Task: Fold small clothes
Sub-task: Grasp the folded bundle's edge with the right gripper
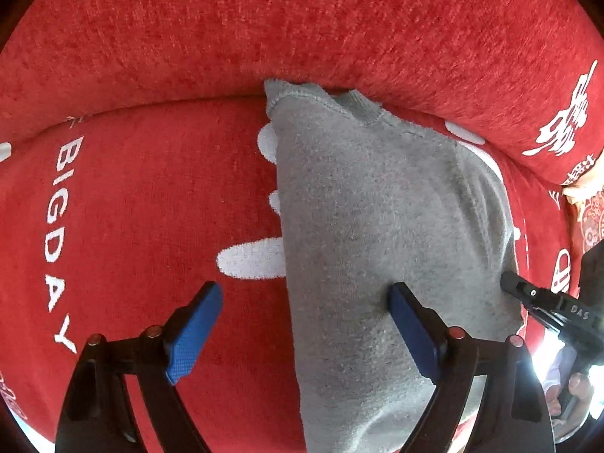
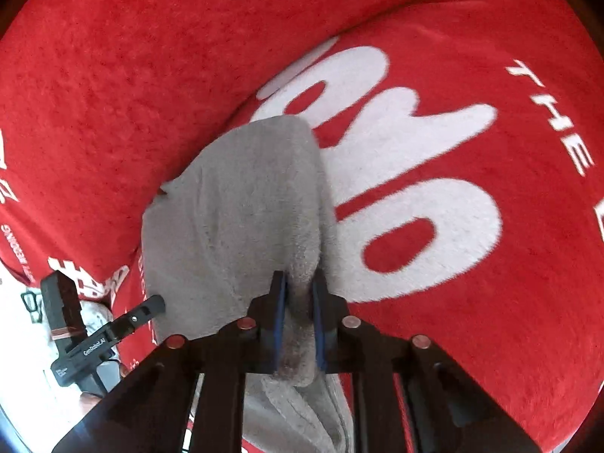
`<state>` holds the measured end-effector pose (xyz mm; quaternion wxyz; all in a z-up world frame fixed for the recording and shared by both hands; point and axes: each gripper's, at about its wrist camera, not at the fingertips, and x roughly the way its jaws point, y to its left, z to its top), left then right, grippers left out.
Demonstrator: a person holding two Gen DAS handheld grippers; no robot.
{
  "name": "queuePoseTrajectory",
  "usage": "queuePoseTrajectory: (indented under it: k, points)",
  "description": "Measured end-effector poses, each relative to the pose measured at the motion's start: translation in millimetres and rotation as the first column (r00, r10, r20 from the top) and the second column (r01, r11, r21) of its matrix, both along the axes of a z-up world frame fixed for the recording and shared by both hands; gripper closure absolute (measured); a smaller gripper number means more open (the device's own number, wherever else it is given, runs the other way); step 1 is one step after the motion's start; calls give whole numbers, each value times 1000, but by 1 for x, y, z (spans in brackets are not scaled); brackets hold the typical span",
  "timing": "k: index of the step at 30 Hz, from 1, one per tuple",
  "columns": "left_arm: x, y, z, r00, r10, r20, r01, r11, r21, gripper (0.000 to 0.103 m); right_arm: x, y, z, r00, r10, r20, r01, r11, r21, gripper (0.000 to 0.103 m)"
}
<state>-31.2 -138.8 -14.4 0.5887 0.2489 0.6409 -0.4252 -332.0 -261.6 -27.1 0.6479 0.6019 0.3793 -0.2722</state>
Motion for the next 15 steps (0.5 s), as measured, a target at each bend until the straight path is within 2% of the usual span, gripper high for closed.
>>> queuePoseTrajectory:
  k: [4, 6, 9, 11, 12, 14, 15]
  points:
    - [3, 7, -4, 1000, 3, -3, -3, 1000, 1, 12, 16, 1, 13, 997, 59, 54, -57, 998, -35, 93]
    - [3, 7, -6, 1000, 7, -3, -7, 1000, 5, 12, 17, -1, 12, 997, 72, 26, -71, 996, -48, 93]
    - [-1, 6, -7, 1000, 1, 7, -1, 1000, 6, 12, 1, -5, 0, 996, 50, -80, -54, 997, -53, 93]
    - [-2, 5, -5, 1000, -7, 21, 7, 1000, 8, 12, -14, -6, -6, 998, 17, -59, -19, 1000, -23, 91]
    - [-4, 4, -5, 999, -14, 32, 14, 1000, 9, 11, -21, -6, -6, 999, -4, -48, 3, 1000, -14, 90]
    - [-7, 0, -5, 999, -20, 44, 19, 1000, 12, 11, -29, -6, -3, 999, -18, -43, 18, 1000, -7, 76]
    - [-8, -2, -5, 999, -20, 46, 20, 1000, 13, 11, -33, -6, -2, 999, -21, -39, 21, 1000, 5, 73]
